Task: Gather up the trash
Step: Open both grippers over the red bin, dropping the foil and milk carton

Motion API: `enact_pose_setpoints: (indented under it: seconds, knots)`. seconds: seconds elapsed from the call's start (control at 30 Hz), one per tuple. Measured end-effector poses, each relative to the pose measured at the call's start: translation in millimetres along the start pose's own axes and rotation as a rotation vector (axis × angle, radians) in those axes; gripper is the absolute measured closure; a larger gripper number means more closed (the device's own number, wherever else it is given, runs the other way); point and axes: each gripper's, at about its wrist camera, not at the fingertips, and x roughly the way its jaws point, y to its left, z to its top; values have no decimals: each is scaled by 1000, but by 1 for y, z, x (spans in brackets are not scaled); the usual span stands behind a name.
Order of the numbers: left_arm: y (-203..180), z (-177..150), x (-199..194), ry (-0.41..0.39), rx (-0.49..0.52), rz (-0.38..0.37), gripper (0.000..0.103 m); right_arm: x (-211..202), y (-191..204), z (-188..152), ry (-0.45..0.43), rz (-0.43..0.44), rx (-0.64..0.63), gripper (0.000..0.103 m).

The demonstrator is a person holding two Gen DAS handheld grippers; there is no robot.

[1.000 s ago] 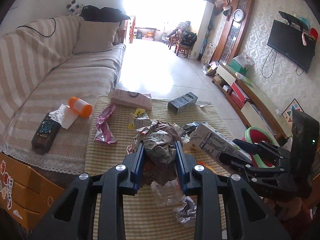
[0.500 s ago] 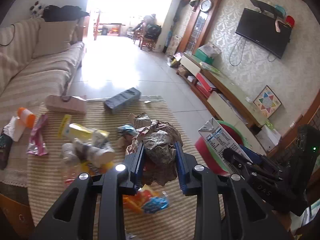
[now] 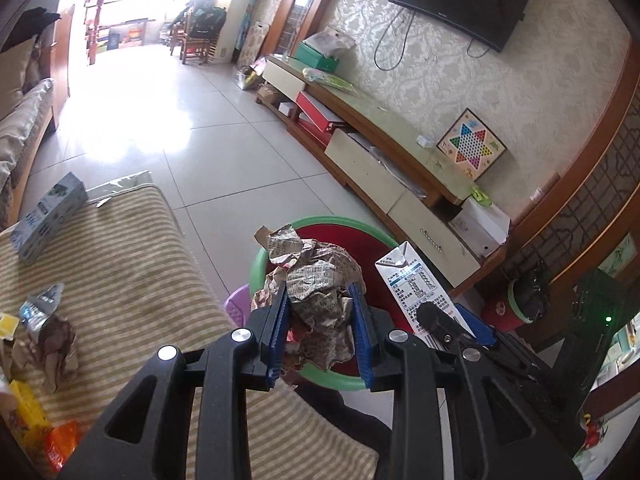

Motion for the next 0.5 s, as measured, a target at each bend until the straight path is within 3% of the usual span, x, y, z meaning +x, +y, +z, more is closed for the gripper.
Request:
enact_pose_setpoints:
  seconds: [0.07,0.1,0.13,0.17,0.2,0.23,0.5]
  knots:
    - [-8,5,22,34,36,3,72,4,-12,3,1,-9,23,48]
    - [-11,7,32,50,52,4,65,7,-16,3,3,-8,30,48]
    - [-13,9,40,64,67,29,39,11,-20,4,12,-1,35,47]
    - [-14,9,44,64,77,62,19,16,-24,4,28,6,41,45]
    - [-14,10,44,52,81,72,19,18,-26,4,36,-4,50,35]
    - [-14,9,43,49,81,63,19,18,-31,4,33,-14,56,33]
    - [15,-10,-16,-18,-1,65,19,-6,-23,-8,13,-8,61,32]
